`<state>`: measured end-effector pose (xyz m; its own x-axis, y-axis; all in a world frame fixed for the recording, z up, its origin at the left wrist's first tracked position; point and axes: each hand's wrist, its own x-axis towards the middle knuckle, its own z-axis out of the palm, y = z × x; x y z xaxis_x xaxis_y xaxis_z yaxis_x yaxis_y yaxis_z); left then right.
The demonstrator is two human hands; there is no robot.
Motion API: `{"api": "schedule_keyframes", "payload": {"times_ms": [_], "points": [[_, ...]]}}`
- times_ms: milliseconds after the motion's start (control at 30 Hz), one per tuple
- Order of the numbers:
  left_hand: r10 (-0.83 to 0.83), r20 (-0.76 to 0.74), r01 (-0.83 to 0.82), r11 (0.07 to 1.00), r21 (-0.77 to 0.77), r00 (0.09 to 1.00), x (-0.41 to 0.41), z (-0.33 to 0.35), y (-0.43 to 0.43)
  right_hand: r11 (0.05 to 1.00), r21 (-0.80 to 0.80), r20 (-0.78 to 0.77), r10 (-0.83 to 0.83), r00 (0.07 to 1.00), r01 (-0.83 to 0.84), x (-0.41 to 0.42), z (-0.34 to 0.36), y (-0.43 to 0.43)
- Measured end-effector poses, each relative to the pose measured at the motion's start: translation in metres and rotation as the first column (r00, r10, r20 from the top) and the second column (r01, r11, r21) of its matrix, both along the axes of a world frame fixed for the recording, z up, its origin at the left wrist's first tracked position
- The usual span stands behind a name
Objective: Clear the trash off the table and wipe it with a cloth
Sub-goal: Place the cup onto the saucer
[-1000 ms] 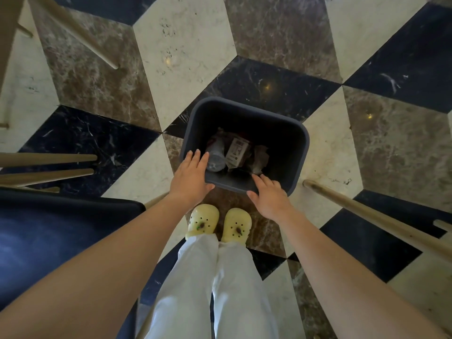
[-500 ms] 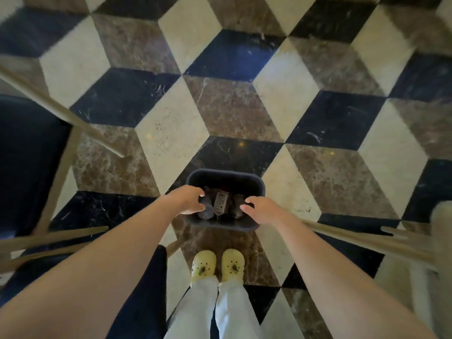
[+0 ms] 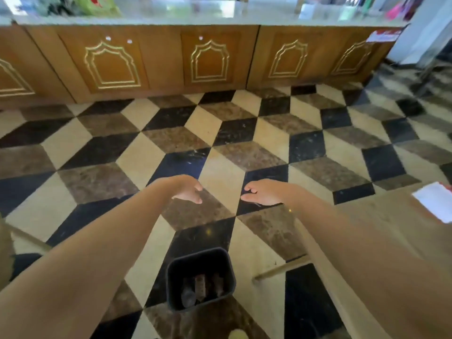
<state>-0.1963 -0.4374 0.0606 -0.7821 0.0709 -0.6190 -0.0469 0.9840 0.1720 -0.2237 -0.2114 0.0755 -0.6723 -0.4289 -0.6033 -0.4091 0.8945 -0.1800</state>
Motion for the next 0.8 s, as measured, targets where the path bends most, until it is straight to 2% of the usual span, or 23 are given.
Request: {"api": "schedule_keyframes", "payload": {"times_ms": [167,267,367,533,700,800], "points": [[-0.102,-0.147,0.113,0.992,0.064,0.984,-0.024,0.078,0.067,0.992,0.048,-0.133,-0.113,0.985,0.12,0.022,0.083,0.064],[-0.214,-0.234,0.241,0.966,0.096,0.949,-0.024,0.115,0.12,0.97,0.018,-0.205,-0.234,0.951,0.242,0.04,0.118,0.108],[-0.278,-0.247,0.319,0.937,0.142,0.928,-0.019,0.148,0.171,0.948,-0.006,-0.239,-0.311,0.92,0.318,0.059,0.144,0.159],[-0.473,-0.325,0.526,0.845,0.095,0.819,0.004,0.195,0.268,0.902,-0.027,-0.23,-0.426,0.875,0.432,0.104,0.175,0.245],[-0.615,-0.314,0.658,0.752,0.042,0.723,0.028,0.212,0.363,0.791,-0.077,-0.282,-0.601,0.747,0.607,0.158,0.191,0.328],[-0.646,-0.357,0.714,0.694,0.093,0.675,0.048,0.218,0.411,0.707,-0.147,-0.271,-0.701,0.659,0.692,0.191,0.191,0.368]]}}
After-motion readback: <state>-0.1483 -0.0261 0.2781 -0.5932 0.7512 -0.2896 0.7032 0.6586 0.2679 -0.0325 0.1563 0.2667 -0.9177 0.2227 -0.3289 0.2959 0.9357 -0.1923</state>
